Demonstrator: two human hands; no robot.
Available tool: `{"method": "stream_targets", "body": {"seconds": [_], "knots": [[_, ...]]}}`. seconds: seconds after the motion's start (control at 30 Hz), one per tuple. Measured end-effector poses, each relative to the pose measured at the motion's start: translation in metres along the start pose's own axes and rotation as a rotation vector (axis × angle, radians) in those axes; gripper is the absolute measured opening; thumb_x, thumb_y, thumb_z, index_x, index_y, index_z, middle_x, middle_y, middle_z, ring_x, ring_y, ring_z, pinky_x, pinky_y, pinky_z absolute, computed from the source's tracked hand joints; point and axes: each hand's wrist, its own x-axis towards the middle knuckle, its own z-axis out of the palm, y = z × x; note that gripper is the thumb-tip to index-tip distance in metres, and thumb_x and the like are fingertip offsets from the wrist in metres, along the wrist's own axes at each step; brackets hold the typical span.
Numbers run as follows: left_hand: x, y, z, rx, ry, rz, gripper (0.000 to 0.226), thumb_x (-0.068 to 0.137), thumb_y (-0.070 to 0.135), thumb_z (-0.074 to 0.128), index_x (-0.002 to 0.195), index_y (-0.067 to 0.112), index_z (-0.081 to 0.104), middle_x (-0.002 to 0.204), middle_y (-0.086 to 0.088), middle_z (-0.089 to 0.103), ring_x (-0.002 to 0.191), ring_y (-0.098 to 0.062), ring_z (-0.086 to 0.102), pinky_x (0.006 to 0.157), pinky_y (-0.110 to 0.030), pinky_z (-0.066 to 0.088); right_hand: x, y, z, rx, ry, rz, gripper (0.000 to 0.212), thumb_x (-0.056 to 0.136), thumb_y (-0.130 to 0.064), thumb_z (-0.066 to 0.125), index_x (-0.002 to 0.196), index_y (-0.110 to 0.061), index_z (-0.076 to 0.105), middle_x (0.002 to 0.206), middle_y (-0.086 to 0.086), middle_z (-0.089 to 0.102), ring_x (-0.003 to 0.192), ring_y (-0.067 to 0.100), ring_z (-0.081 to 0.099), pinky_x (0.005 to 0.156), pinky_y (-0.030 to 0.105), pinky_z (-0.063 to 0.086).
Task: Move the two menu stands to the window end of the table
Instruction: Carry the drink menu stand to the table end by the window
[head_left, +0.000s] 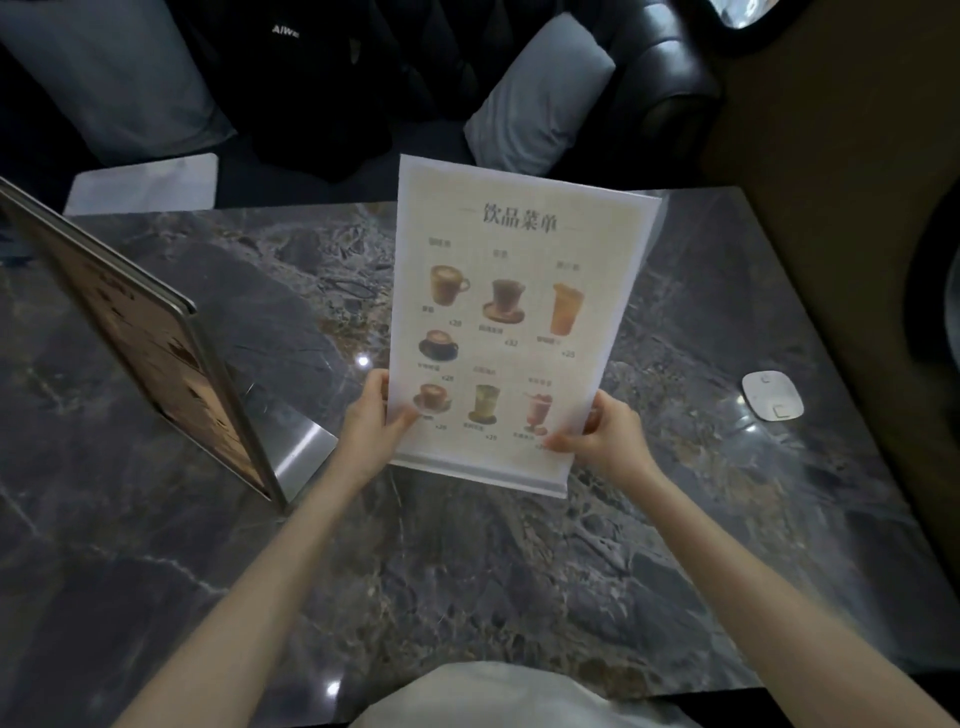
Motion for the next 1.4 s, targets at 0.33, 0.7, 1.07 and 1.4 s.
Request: {"method": "stream_targets", "body": {"seconds": [0.33,0.7,1.07,1.4], "knots": [[0.004,-0.012,0.007,0.026,0.062,0.027,0.025,0.087,0.018,0.062,0.104,0.011,0.046,0.111,-0.009,0.064,0.096,-0.021,0.058,0.076,-0.031,0.044,-0.015,0.012,0.017,-0.058,0.137,-0.057,0.016,0.068,-0.004,0.076,0.082,0.0,0.071,0.081,0.008,0.072,0.071,0.016,0.064,0.063,0.023,0.053],[-0.006,-0.018,0.005,0.029,0.052,0.088,0.033,0.091,0.016,0.056,0.118,-0.001,0.046,0.105,-0.001,0.057,0.095,-0.015,0.055,0.079,-0.025,0.043,-0.029,0.02,0.031,-0.076,0.242,-0.14,0.016,0.072,-0.002,0.073,0.087,0.001,0.072,0.088,0.015,0.073,0.078,0.012,0.062,0.056,0.001,0.043],[0.009,-0.004,0.005,-0.01,-0.019,0.19,0.026,0.092,0.02,0.054,0.109,0.001,0.051,0.1,-0.013,0.064,0.091,-0.025,0.06,0.074,-0.031,0.047,-0.048,0.023,0.03,-0.044,0.383,-0.127,0.016,0.073,-0.001,0.071,0.089,0.003,0.072,0.09,0.018,0.073,0.076,0.009,0.062,0.059,0.006,0.043],[0.031,0.068,0.066,-0.298,-0.214,0.264,0.038,0.096,0.021,0.047,0.131,0.005,0.044,0.123,-0.008,0.056,0.103,-0.01,0.055,0.087,-0.016,0.047,-0.074,0.026,-0.005,0.023,0.629,-0.175,0.011,0.078,-0.005,0.067,0.086,0.001,0.072,0.084,0.004,0.07,0.07,0.004,0.057,0.06,0.016,0.048]]}}
